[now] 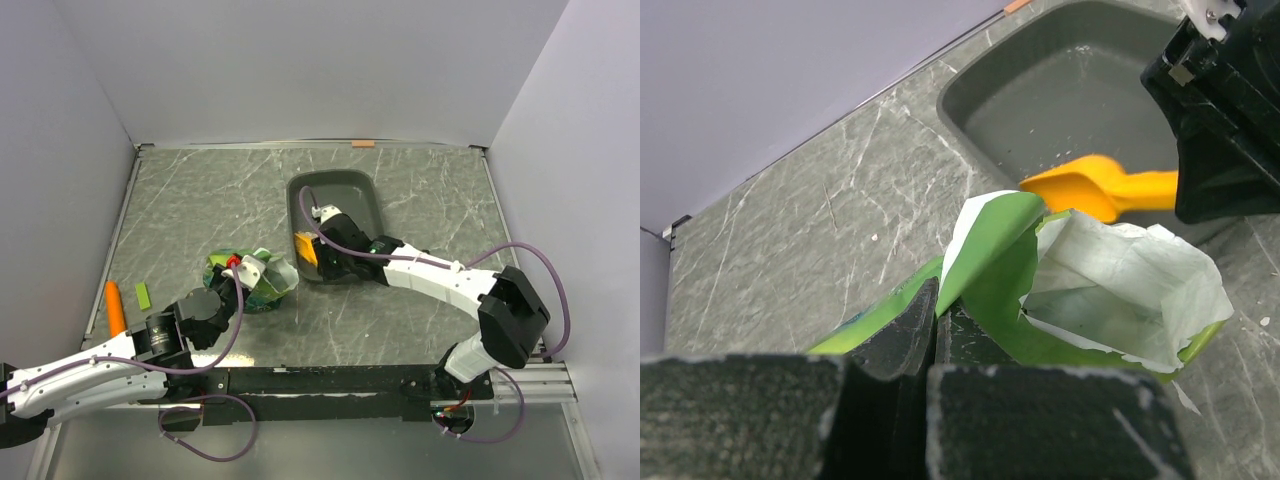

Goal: Fill the litter box with clean litter

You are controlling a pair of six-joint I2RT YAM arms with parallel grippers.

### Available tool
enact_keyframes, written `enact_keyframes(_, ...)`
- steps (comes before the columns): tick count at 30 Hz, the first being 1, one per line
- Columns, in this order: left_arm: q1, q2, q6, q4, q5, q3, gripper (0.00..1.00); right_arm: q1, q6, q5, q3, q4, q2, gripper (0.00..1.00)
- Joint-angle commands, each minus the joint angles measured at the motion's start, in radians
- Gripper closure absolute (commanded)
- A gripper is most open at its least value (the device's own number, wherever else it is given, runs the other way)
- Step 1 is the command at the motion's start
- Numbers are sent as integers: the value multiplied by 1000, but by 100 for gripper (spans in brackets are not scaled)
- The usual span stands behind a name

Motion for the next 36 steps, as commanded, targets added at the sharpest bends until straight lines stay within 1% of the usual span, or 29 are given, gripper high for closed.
enact_keyframes(1, 2, 4, -15, -5, -45, 1, 99, 7, -6, -169, -8, 139, -38, 100)
enact_keyframes(2, 2, 6, -16, -5, -45, 1, 99, 10, -8, -203, -8, 145, -32, 100)
enact_keyframes(4, 1, 3, -15, -6, -48, -1, 99, 10, 1, -208, -12, 152, -30, 100)
enact_keyframes(8, 2, 3, -15, -6, -49, -1, 99, 12, 0, -125, -15, 107, -82, 100)
enact_keyframes(9, 2, 3, -15, -6, -48, -1, 99, 12, -18, -52, 6, 84, -94, 100)
enact_keyframes(10, 2, 3, -13, -8, -48, -1, 99, 12, -29, -3, 21, 7, -105, 100)
enact_keyframes(12, 2, 3, -13, -8, -45, 1, 99, 12, -55, 97, 69, -69, -154, 100)
enact_keyframes(13, 2, 3, -13, -7, -45, 1, 99, 12, -63, 114, 80, -118, -177, 100)
enact_keyframes(14, 2, 0, -13, -10, -45, 2, 99, 12, -72, 124, 89, -138, -232, 100)
enact_keyframes(18, 2, -5, -10, -10, -45, 4, 99, 12, -120, 141, 129, -209, -332, 100)
enact_keyframes(22, 2, -5, -12, -11, -43, 5, 99, 12, -143, 191, 130, -264, -332, 100)
enact_keyframes(25, 2, -2, -15, -16, -45, 10, 99, 12, -152, 226, 126, -304, -276, 100)
enact_keyframes(26, 2, -2, -15, -19, -45, 11, 99, 12, -144, 281, 130, -334, -235, 100)
enact_keyframes(27, 2, -2, -16, -19, -48, 11, 99, 14, -121, 292, 150, -377, -219, 100)
enact_keyframes(28, 1, -2, -15, -22, -54, 11, 99, 17, -114, 292, 149, -375, -217, 100)
enact_keyframes(31, 1, -11, -13, -20, -64, 11, 99, 20, -129, 207, 135, -310, -306, 100)
enact_keyframes(33, 2, -12, -10, -19, -68, 10, 99, 17, -143, 118, 202, -344, -346, 100)
enact_keyframes(35, 2, -11, -12, -22, -64, 11, 99, 18, -150, 60, 289, -437, -342, 100)
enact_keyframes(36, 1, -9, -15, -23, -64, 13, 99, 17, -153, -11, 316, -465, -339, 100)
